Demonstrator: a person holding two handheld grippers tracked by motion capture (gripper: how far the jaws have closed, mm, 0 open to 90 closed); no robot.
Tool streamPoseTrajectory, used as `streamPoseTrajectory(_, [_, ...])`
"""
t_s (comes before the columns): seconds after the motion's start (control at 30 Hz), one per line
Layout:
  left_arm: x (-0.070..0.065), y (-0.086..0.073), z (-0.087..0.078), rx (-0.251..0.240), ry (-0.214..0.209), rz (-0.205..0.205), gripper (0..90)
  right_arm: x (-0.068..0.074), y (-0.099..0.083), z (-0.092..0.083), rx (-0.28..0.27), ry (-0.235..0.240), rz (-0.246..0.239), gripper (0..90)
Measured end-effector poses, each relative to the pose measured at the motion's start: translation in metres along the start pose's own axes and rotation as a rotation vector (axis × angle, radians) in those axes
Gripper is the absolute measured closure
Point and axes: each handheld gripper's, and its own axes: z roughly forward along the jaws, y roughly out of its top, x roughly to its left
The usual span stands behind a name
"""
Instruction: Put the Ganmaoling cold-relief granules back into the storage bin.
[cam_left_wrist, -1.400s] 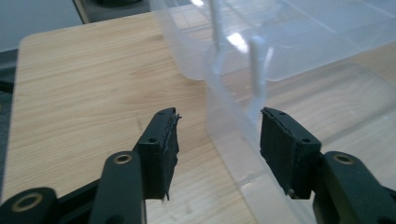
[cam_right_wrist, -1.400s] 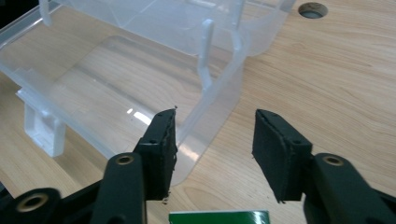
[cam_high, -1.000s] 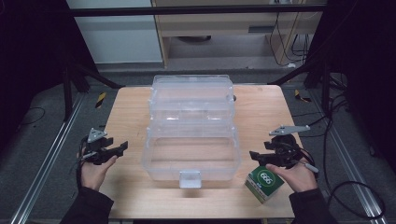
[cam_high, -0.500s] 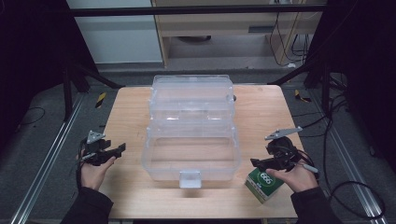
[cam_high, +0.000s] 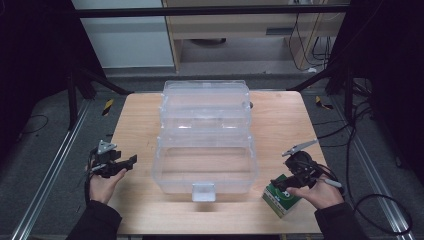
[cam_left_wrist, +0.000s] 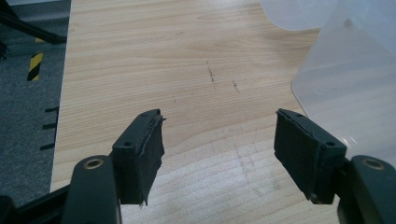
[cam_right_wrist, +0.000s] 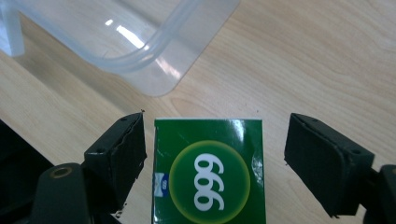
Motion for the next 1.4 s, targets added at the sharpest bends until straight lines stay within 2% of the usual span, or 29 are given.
streamPoseTrajectory(0.27, [0.0,0.0,0.001,0.012,0.002,0.006,31.4,0.001,-0.004,0.002,0.056,0.005,-0.012,15.2])
streamPoseTrajectory(0.47, [-0.002,-0.001,0.003,0.024,0.004,0.013,31.0,0.003,-0.005,0.008,0.124,0.01,-0.025,10.2])
streamPoseTrajectory(0.67, [-0.002,-0.002,0.005,0.032,0.004,0.017,30.7,0.004,-0.009,0.014,0.17,0.009,-0.042,7.5])
streamPoseTrajectory(0.9, [-0.002,-0.003,0.007,0.043,0.005,0.021,30.3,0.004,-0.011,0.021,0.205,0.017,-0.053,7.5])
streamPoseTrajectory(1.17, [-0.003,-0.004,0.011,0.057,0.001,0.028,30.0,0.003,-0.012,0.03,0.246,0.024,-0.043,8.1])
streamPoseTrajectory(1.4, [-0.005,-0.005,0.014,0.072,-0.001,0.035,29.8,0.0,-0.011,0.039,0.27,0.021,-0.029,12.2])
